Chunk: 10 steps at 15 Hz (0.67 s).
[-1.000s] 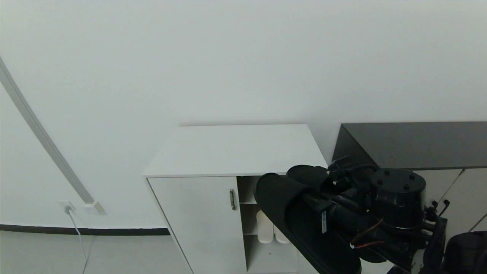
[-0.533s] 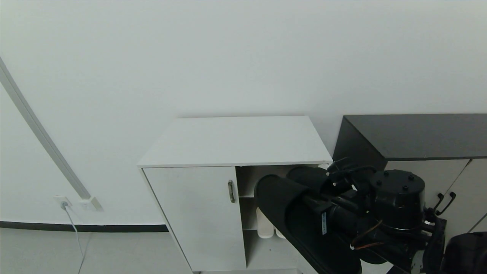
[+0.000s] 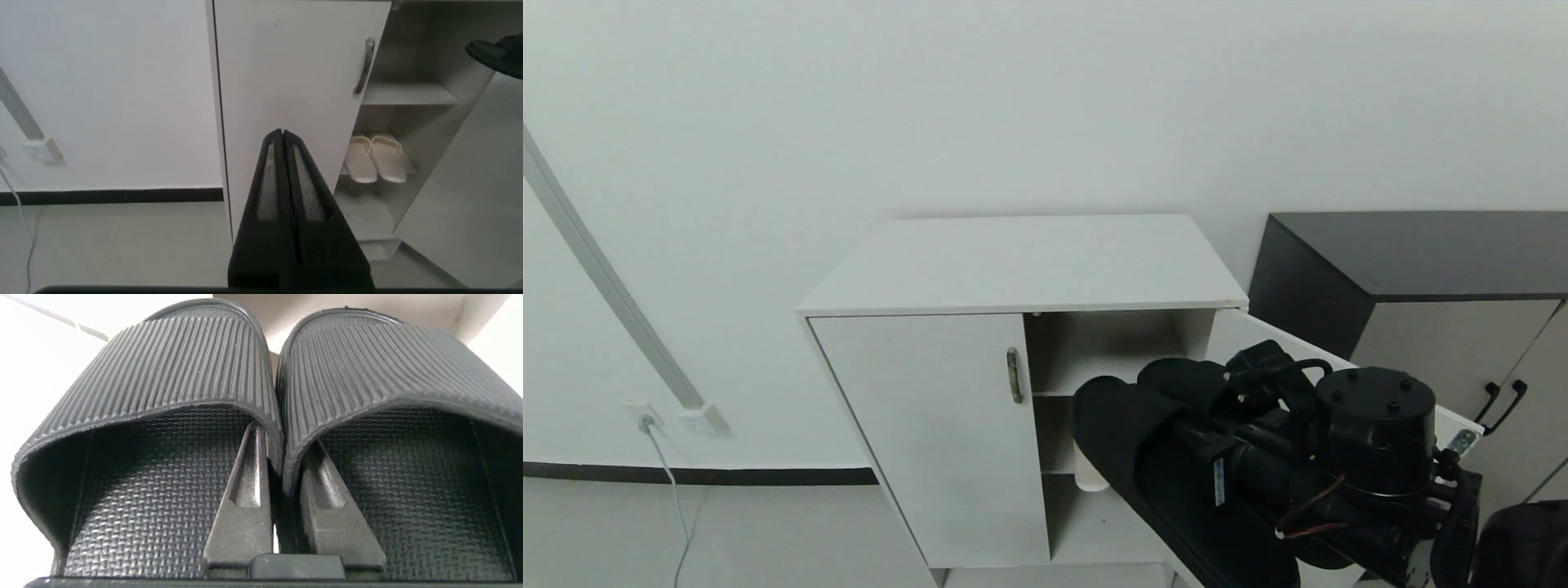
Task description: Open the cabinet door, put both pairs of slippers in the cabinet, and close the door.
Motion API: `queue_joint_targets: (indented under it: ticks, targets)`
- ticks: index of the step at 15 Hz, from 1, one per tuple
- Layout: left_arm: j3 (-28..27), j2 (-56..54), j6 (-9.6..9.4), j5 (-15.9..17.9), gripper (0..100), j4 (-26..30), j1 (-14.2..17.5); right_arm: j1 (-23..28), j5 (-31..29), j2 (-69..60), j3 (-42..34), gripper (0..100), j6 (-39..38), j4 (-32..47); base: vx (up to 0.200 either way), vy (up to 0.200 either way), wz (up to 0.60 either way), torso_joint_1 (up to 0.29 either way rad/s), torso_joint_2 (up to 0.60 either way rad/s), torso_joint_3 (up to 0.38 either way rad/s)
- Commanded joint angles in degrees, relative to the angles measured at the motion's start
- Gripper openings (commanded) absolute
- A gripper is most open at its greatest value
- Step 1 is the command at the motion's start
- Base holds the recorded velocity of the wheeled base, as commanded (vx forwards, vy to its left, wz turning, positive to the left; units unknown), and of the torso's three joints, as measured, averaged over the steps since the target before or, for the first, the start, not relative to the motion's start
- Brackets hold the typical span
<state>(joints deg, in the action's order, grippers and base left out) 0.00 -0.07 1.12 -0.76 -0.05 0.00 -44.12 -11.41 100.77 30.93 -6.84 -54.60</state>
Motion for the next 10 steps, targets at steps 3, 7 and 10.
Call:
queue_joint_targets:
  ticks: [3,7,10]
  targets:
    - [0.00,0.07,0.02,0.05,0,-0.04,0.00,0.00,0.07,0.66,-0.25,0,0.69,-0.15,0.000,0.000,0.00,-0.201,0.52,0.318]
    - [0.00,0.07,0.02,0.05,0,-0.04,0.00,0.00,-0.02,1.63,-0.69,0,0.77,-1.38,0.000,0.000,0.00,-0.175,0.50,0.325]
    - [0.00,0.07,0.02,0.05,0,-0.04,0.00,0.00,-0.02,1.63,-1.04,0,0.77,-2.35,0.000,0.000,0.00,-0.149,0.48,0.325]
